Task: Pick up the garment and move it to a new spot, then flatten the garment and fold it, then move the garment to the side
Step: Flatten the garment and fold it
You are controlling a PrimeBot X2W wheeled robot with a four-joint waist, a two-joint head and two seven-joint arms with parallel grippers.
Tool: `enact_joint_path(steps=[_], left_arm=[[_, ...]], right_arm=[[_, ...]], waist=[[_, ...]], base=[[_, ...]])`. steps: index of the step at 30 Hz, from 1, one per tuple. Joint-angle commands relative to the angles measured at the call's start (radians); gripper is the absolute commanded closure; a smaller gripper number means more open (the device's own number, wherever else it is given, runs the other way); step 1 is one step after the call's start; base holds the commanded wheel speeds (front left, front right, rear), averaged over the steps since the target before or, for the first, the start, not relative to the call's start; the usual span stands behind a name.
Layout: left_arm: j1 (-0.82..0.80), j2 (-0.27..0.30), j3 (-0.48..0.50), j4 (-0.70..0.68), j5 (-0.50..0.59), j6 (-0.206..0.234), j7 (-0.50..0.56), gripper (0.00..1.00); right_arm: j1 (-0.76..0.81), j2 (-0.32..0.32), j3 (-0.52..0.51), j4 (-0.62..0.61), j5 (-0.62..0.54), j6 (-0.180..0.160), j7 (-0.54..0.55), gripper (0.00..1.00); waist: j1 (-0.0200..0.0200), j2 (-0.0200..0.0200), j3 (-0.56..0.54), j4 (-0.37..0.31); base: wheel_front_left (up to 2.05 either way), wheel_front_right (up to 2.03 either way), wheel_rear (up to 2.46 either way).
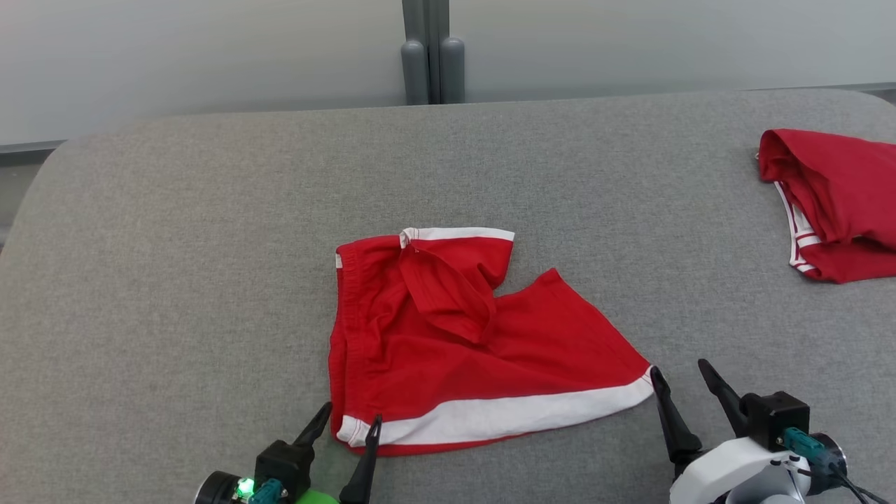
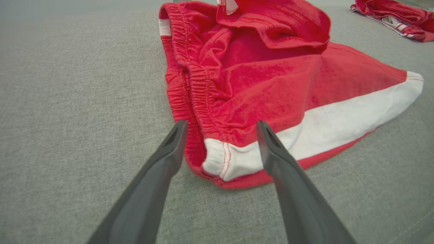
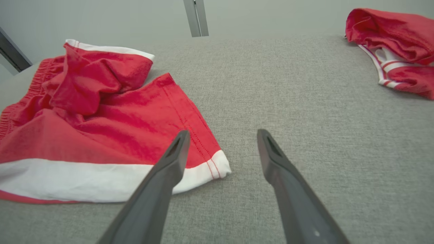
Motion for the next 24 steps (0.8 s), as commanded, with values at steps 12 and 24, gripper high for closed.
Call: enact_joint_path(steps=[12,24], left_arm=[[-0.053,0.013,-0.087,0.097,-0.054,0.000,-0.003,0.00],[-0.079,0.020,-0.121,0.084,-0.117,0.000,-0.002,1.00]], right_arm=[[-0.133,0.025,0.070,0.228,0.051,-0.001,-0.003,0.00],[-0.220,0.037,0.128,0.350,0.135,-0.002,0.000,1.00]], waist=[[0.0000,0.0000,0.030,0.008],[0.0000,0.0000,0.036,0.014]], base=[[0.00,0.00,0.00],[0.00,0.00,0.00]])
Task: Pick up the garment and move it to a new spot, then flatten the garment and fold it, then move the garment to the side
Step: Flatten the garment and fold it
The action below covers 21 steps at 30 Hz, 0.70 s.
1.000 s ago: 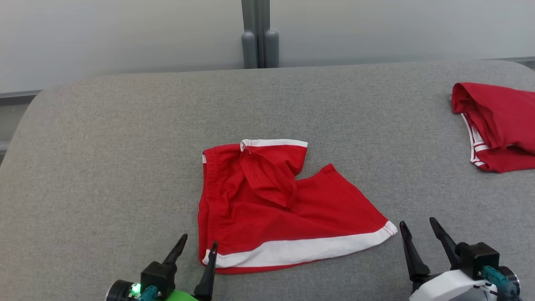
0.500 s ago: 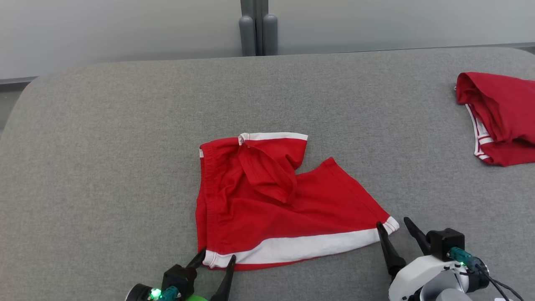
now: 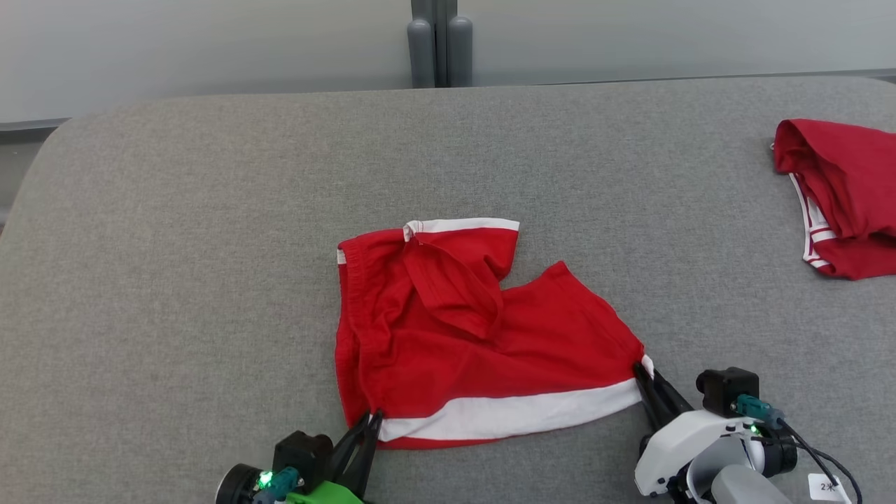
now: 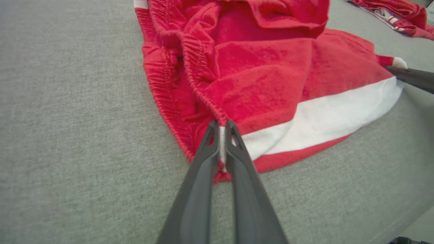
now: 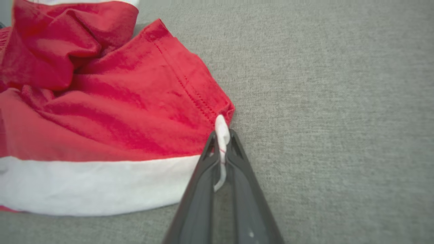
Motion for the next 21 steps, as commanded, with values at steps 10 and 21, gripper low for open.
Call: enact_joint_path(steps=[10,21], left_arm=[[-0.039,0.019,0.060,-0.149,-0.056,0.000,0.000,1.00],[-0.392,0.111,0.006,-0.207,-0.156,0.000,0.057,1.00]], right_arm=[[-0.016,-0.033,-0.014,-0.161,0.041,-0.002,0.001,1.00],[-0.308,-0.109,0.036,-0.227,0.122,-0.002,0.028,1.00]], waist=[[0.0000,0.0000,-0.017,-0.016],[0.0000,0.0000,0.065,-0.040]], base=[[0.00,0.00,0.00],[0.00,0.00,0.00]])
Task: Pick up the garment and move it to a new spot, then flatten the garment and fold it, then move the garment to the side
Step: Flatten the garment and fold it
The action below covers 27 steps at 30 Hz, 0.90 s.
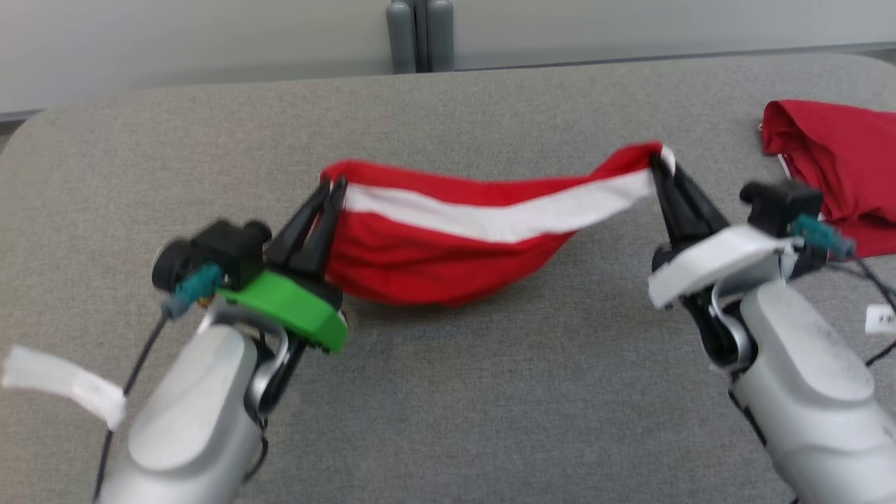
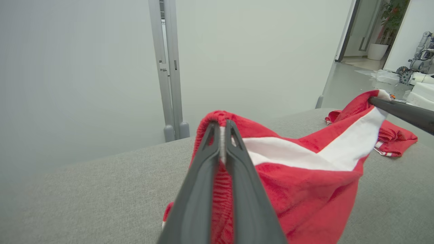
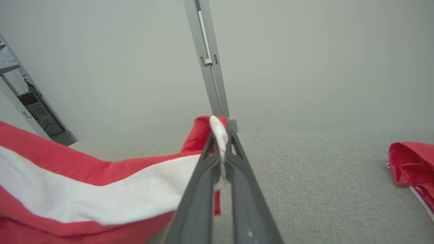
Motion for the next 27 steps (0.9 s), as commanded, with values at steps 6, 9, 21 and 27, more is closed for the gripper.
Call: enact_joint_path(steps=[6,9,21,27], left_arm=[[-0.409,0.058,-0.064,0.056,-0.083,0.001,0.080,1.00],[-0.596,0.058,-0.080,0.116,-0.142,0.001,0.100,1.00],[-1.105,0.027,-0.112,0.398,-0.304,0.001,0.078,1.00],[-1.165,0.017,-0.167,0.474,-0.357,0.001,0.028,1.00]], right_arm=[[-0.355,-0.021,-0.007,0.060,0.090,-0.002,0.115,1.00],[-0.533,-0.002,-0.055,0.140,0.153,-0.001,0.176,1.00],[-1.056,0.085,-0.174,0.450,0.226,-0.001,0.261,1.00],[-1.113,0.095,-0.174,0.543,0.231,-0.001,0.228,1.00]], waist=[[0.0000,-0.0001,0.168,-0.027],[0.0000,-0.0001,0.219,-0.036],[0.0000,-0.0001,0.303,-0.085],[0.0000,-0.0001,0.332,-0.107]], base=[[0.00,0.00,0.00],[0.00,0.00,0.00],[0.00,0.00,0.00],[0.00,0.00,0.00]])
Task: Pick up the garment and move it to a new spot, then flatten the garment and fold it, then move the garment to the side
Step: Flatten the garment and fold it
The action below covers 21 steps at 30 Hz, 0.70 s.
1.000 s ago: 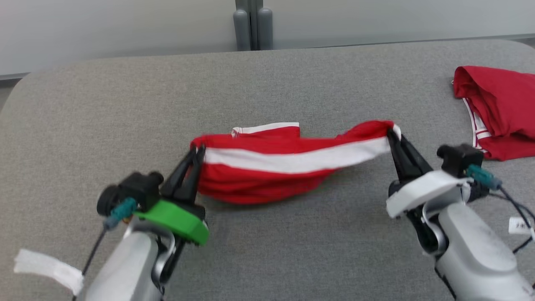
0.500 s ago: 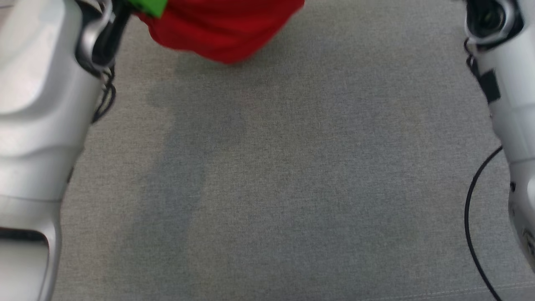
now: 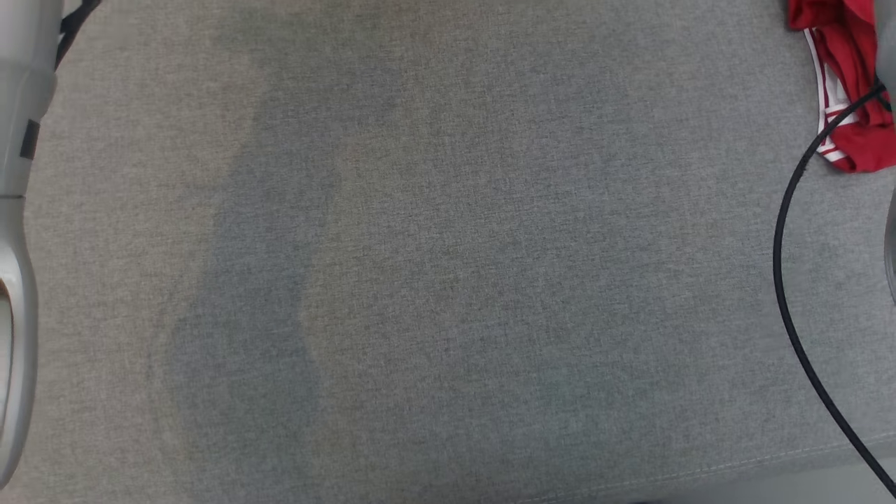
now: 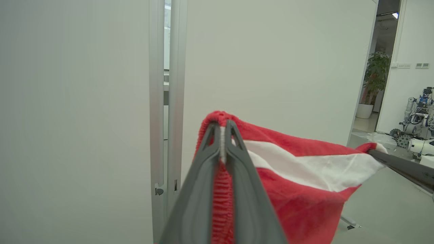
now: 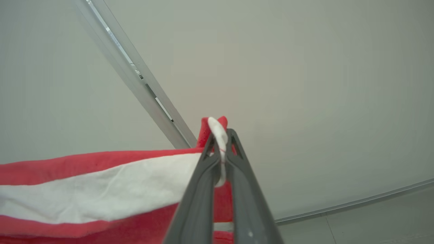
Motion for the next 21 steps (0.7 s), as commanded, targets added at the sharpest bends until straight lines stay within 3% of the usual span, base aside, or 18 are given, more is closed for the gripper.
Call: enact_joint_path(steps=[1,5,11,16,21], left_arm=[[0.000,-0.001,-0.014,0.011,-0.015,0.001,-0.013,1.00],[0.054,0.009,-0.070,0.023,-0.052,0.001,-0.041,1.00],[0.241,0.060,-0.120,-0.061,-0.076,0.001,-0.089,1.00],[0.490,0.089,-0.041,-0.202,-0.030,0.016,-0.092,1.00],[0.796,0.092,0.069,-0.395,0.033,0.072,-0.092,1.00]], right_arm=[[0.007,0.002,0.003,0.011,0.009,0.000,-0.012,1.00],[0.072,0.005,0.021,0.017,0.040,0.000,-0.038,1.00],[0.291,-0.005,0.098,-0.075,0.115,0.000,-0.078,1.00],[0.518,-0.055,0.162,-0.196,0.186,0.000,-0.090,1.00],[0.757,-0.110,0.207,-0.334,0.252,-0.001,-0.092,1.00]], waist=[[-0.0002,0.0000,0.021,-0.015],[-0.0002,0.0000,0.029,-0.019],[-0.0002,0.0000,-0.018,-0.026],[-0.0002,0.0000,-0.081,-0.015],[-0.0002,0.0000,-0.139,-0.010]], base=[[0.00,0.00,0.00],[0.00,0.00,0.00],[0.00,0.00,0.00],[0.00,0.00,0.00],[0.00,0.00,0.00]])
